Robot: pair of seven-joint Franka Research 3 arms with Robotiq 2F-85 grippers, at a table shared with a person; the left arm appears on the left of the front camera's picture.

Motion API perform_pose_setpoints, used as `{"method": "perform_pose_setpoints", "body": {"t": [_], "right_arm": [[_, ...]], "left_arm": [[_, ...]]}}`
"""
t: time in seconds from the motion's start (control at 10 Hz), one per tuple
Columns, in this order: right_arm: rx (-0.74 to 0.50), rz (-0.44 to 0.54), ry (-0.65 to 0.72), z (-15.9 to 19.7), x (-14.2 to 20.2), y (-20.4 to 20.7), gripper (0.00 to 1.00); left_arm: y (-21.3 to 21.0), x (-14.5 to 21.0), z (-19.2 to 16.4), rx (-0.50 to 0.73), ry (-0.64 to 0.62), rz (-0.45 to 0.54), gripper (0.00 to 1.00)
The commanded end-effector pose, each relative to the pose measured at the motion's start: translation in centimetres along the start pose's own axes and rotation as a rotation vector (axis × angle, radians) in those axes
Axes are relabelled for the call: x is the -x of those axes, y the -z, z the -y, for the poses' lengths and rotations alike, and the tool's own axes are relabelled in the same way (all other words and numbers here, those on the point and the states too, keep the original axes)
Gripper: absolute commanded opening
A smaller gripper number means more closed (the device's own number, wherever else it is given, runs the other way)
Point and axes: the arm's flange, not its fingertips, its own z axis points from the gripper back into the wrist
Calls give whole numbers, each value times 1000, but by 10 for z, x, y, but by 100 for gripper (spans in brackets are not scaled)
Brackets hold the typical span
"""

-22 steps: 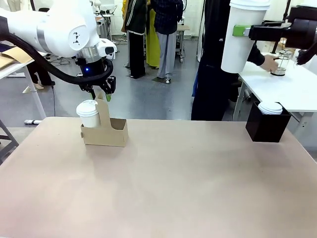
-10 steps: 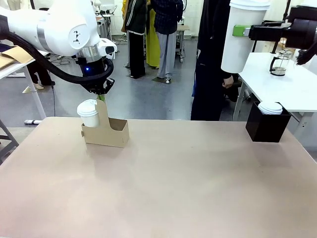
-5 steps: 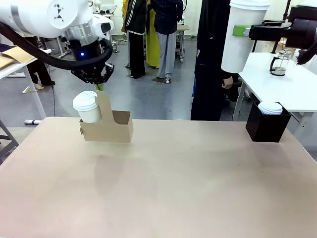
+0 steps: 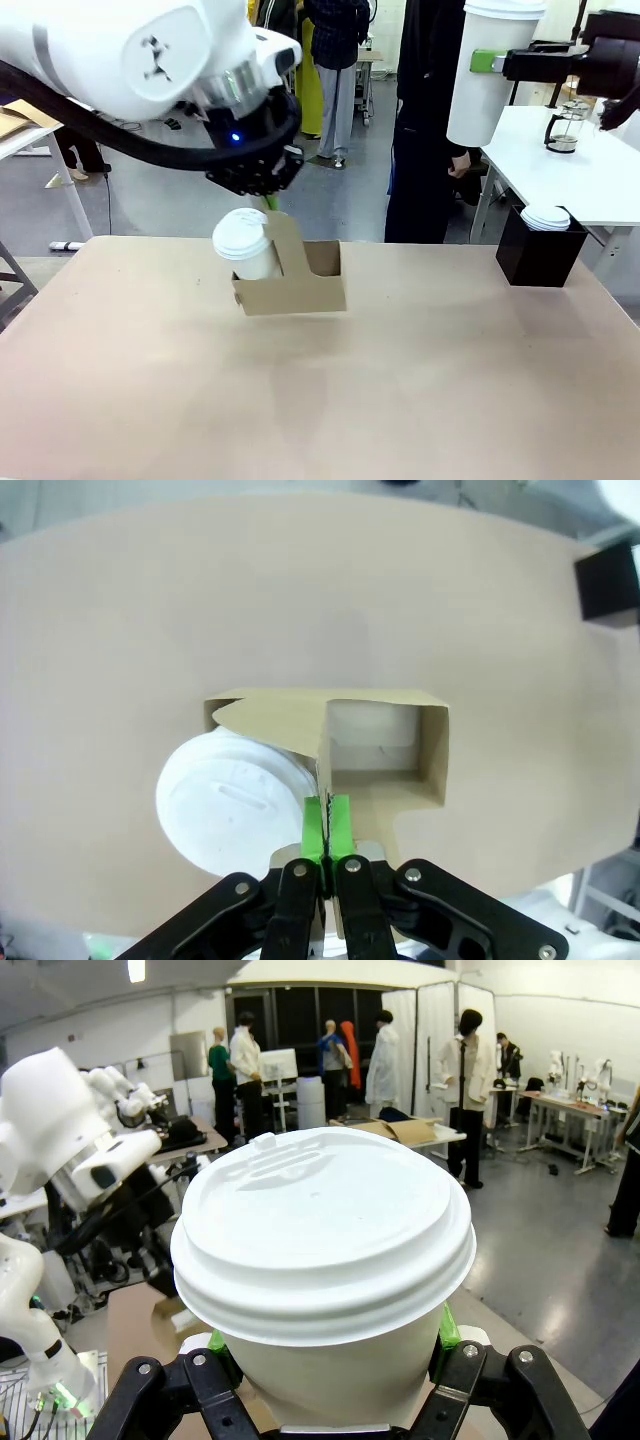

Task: Pour a drink into a cup and package it in a carrier.
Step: Position the Cup Carrier in the center of the table.

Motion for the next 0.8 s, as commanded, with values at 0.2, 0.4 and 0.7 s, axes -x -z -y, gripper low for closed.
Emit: {"method": "perform_pose_setpoints", "body": {"t": [0.2, 0.4, 0.7], "right_arm": [[-3, 6, -5, -1, -3, 0, 80], [-3, 6, -5, -1, -3, 0, 80], [-3, 6, -5, -1, -3, 0, 80]], "left_arm": [[38, 18, 29, -33, 52, -22, 2], [49, 25, 42, -61, 85, -55, 2], [68, 29, 54, -90, 103, -91, 2]]}}
